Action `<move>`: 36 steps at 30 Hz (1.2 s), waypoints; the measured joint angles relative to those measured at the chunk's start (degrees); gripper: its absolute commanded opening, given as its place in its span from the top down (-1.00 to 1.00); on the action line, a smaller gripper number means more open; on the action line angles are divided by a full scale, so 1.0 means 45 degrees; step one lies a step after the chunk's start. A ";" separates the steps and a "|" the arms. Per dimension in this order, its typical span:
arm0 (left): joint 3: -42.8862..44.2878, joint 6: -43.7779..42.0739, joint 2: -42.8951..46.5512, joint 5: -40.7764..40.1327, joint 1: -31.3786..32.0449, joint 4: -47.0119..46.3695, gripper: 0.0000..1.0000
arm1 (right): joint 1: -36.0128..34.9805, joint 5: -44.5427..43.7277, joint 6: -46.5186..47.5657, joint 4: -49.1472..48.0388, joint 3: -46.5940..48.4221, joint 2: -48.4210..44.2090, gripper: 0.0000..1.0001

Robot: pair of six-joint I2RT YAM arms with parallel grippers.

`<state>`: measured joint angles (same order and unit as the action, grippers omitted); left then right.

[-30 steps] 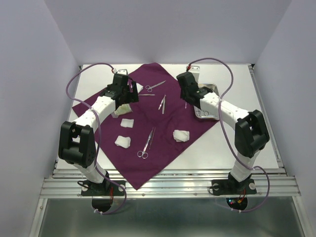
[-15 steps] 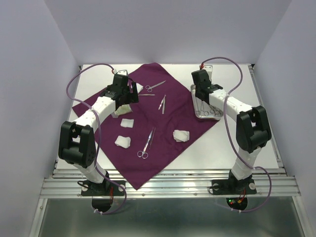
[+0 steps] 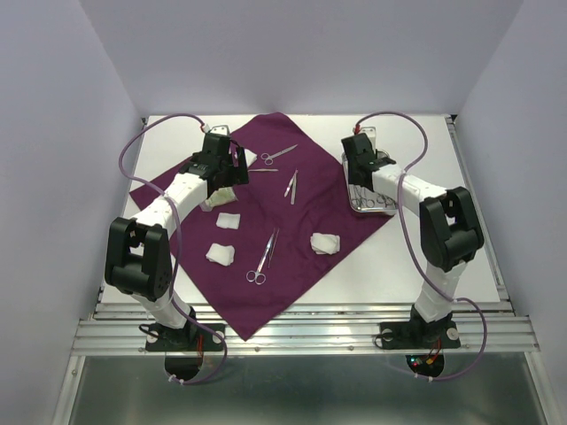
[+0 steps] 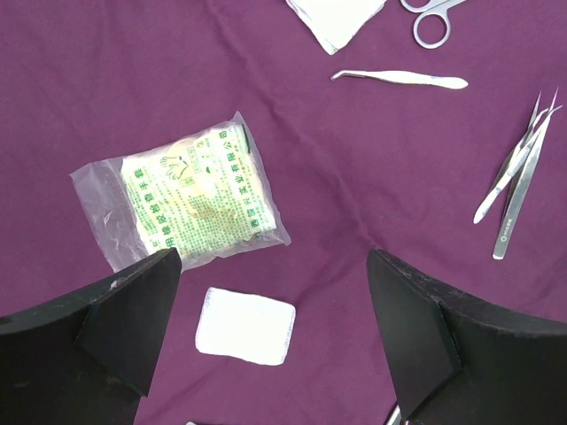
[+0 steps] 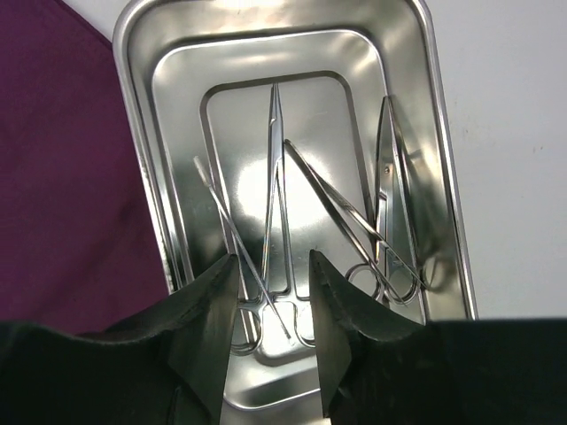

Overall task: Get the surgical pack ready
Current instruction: Place the medical item in the container, then pick up the medical item from the surgical kit.

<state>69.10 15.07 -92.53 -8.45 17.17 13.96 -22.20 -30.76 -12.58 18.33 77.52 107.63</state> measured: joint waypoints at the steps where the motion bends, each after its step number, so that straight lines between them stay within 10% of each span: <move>1: 0.0000 0.0005 0.0000 0.0000 0.0000 0.0000 -0.98 | 0.0000 0.0044 -0.0010 0.0010 -0.0005 -0.0117 0.12; 5: 0.0000 0.0005 0.0000 -0.0005 0.0005 0.0000 -0.97 | -0.0214 0.0432 -0.0267 0.0180 0.0039 -0.0670 -0.16; 16: 0.0000 0.0107 0.0146 -0.0345 0.0010 0.0253 -0.97 | -0.3842 0.1409 -0.1987 0.0894 0.2919 0.0733 -0.09; 36: 0.0000 0.0092 0.0602 -0.0753 0.0010 0.0379 -0.97 | -0.3565 0.1656 -0.2302 0.1943 0.6727 0.5459 0.08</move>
<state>69.10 15.49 -89.82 -11.84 17.21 15.66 -38.24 -23.31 -22.94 27.07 107.79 132.20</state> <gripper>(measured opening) 0.986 0.468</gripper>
